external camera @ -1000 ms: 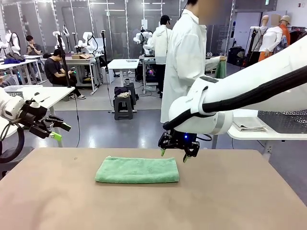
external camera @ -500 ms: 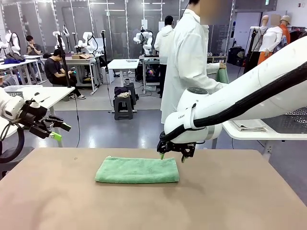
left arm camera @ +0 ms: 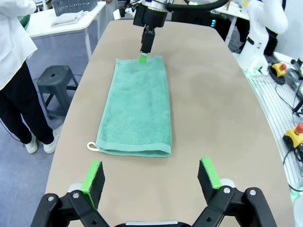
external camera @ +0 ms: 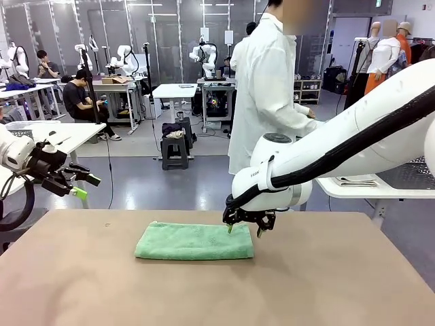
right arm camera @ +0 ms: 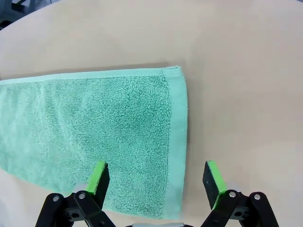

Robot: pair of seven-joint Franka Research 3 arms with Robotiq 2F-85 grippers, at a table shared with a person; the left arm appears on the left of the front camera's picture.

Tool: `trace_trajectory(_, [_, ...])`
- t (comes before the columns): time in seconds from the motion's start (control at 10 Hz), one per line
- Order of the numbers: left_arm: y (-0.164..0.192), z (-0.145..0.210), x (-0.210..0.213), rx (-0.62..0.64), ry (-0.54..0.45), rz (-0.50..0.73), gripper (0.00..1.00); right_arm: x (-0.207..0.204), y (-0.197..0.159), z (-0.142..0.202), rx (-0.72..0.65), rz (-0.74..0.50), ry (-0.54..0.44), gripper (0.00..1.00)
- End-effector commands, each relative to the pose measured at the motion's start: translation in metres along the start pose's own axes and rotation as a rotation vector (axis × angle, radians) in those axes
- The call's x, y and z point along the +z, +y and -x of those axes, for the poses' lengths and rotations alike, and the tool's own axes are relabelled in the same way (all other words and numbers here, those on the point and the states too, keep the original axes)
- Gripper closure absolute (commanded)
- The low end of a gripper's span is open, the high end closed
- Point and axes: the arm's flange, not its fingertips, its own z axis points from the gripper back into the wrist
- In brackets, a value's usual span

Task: Fold the towels and place them in the basket.
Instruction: When a person lays out a Towel with hook on the table, fold it in half twice.

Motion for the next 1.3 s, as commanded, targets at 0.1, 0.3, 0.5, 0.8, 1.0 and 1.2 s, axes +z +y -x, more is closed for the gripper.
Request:
trace_trajectory(0.1, [0.000,-0.001,0.000,0.002,0.000,0.001,0.00,-0.015,0.002,-0.004,0.011,0.013,-0.028,0.00])
trace_trajectory(0.3, [0.000,-0.001,0.000,0.002,0.000,0.001,0.00,-0.019,0.001,-0.005,0.009,0.030,-0.015,0.20])
trace_trajectory(0.5, [0.000,-0.001,0.000,0.002,0.000,0.001,0.00,-0.022,0.003,-0.005,-0.007,0.039,-0.013,0.20])
trace_trajectory(0.8, [0.000,-0.001,0.000,0.002,0.000,0.001,0.00,-0.026,0.007,-0.005,-0.011,0.060,-0.011,0.40])
trace_trajectory(1.0, [0.000,-0.001,0.000,0.002,0.000,0.001,0.00,-0.028,0.010,-0.006,-0.024,0.074,-0.007,0.40])
trace_trajectory(1.2, [0.000,-0.001,0.000,0.002,0.000,0.001,0.00,-0.031,0.011,-0.006,-0.032,0.096,-0.001,0.40])
